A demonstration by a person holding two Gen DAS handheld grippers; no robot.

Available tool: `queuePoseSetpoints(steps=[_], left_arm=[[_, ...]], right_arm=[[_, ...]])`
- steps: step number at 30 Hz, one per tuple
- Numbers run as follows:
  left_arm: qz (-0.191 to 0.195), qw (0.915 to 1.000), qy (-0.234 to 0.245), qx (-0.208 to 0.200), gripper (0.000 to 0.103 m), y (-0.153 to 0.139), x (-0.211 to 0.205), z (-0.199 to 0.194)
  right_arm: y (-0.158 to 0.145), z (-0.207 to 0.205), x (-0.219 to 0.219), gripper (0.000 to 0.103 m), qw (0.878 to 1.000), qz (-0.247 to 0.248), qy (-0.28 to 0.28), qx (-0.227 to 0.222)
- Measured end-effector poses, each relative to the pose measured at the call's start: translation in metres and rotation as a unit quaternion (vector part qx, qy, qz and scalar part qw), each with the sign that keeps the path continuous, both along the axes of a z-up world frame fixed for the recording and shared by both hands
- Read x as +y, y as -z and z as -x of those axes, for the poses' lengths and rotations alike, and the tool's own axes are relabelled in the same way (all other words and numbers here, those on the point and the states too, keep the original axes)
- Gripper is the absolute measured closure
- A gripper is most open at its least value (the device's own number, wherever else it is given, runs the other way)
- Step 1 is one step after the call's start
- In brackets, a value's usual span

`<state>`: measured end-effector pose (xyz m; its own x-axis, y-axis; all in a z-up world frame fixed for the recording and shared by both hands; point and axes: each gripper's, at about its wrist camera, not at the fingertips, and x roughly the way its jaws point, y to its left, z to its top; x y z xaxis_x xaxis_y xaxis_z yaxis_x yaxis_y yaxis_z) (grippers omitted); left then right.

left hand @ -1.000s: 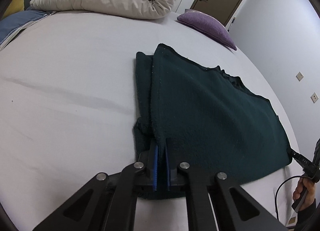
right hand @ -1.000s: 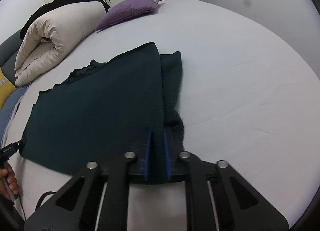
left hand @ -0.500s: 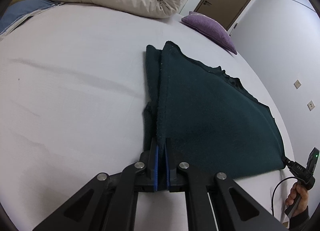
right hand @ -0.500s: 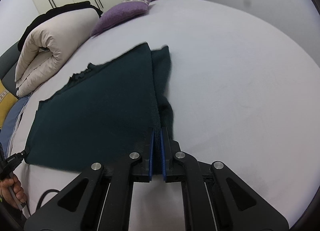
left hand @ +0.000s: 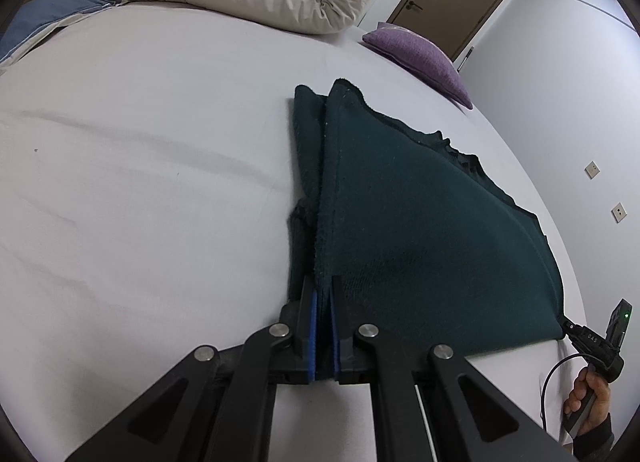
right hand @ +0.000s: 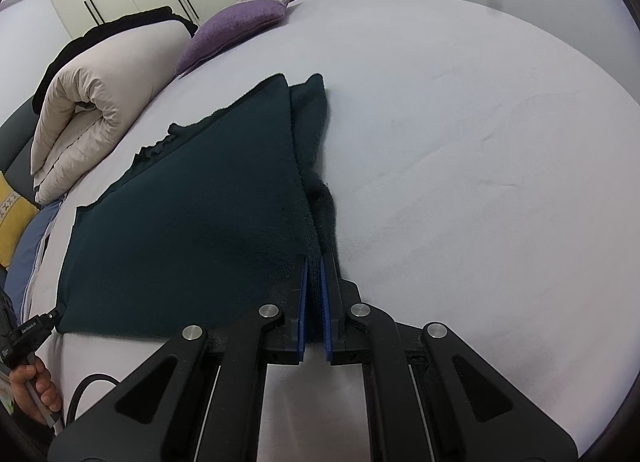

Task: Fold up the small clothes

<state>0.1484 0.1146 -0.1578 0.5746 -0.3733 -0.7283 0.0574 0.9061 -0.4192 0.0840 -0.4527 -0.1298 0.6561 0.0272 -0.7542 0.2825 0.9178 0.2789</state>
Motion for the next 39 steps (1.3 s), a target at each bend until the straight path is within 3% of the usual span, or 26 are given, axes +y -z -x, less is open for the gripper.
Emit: queuePoseSetpoints(steps=[8,11,13,15,18,21,24,28,34,37,39], left_arm=[[-0.007,1.0,0.003,-0.002,0.096,0.001,0.0,0.001],[0.006,1.0,0.003,0.004,0.094,0.0,0.002,0.002],[0.008,0.9999,0.0,0.007,0.094,-0.004,0.004,0.006],[-0.003,0.9999,-0.01,-0.001,0.089,-0.015,0.007,0.012],[-0.022,0.9987,-0.026,-0.037,0.087,-0.044,0.01,0.014],[-0.038,0.9966,-0.016,-0.071,0.075,-0.067,-0.006,-0.005],[-0.054,0.9936,0.001,-0.099,0.069,-0.082,-0.035,-0.036],[-0.062,0.9926,0.035,-0.099,0.068,-0.081,-0.081,-0.08],[-0.112,0.9888,0.055,-0.082,0.067,-0.051,-0.127,-0.134],[-0.134,0.9886,0.043,-0.055,0.068,-0.028,-0.119,-0.155],[-0.117,0.9916,0.032,-0.046,0.068,-0.015,-0.103,-0.161]], right_arm=[[0.004,-0.005,-0.006,0.098,1.0,-0.013,-0.003,0.0],[0.004,-0.007,-0.006,0.096,1.0,-0.014,-0.006,0.0],[0.001,-0.006,-0.006,0.09,1.0,-0.018,-0.004,0.003],[-0.004,-0.001,-0.01,0.065,1.0,-0.014,0.016,0.012],[-0.031,0.016,-0.018,0.058,0.998,-0.006,0.052,-0.025],[-0.058,0.011,-0.011,0.058,0.998,-0.017,0.03,-0.06],[-0.077,-0.024,0.015,0.058,0.995,-0.049,-0.026,-0.083],[-0.077,-0.093,0.058,0.058,0.987,-0.091,-0.097,-0.088],[-0.016,-0.209,0.121,0.058,0.966,-0.2,-0.164,-0.014],[0.012,-0.233,0.127,0.06,0.963,-0.213,-0.163,0.008],[0.027,-0.241,0.108,0.068,0.963,-0.235,-0.135,-0.001]])
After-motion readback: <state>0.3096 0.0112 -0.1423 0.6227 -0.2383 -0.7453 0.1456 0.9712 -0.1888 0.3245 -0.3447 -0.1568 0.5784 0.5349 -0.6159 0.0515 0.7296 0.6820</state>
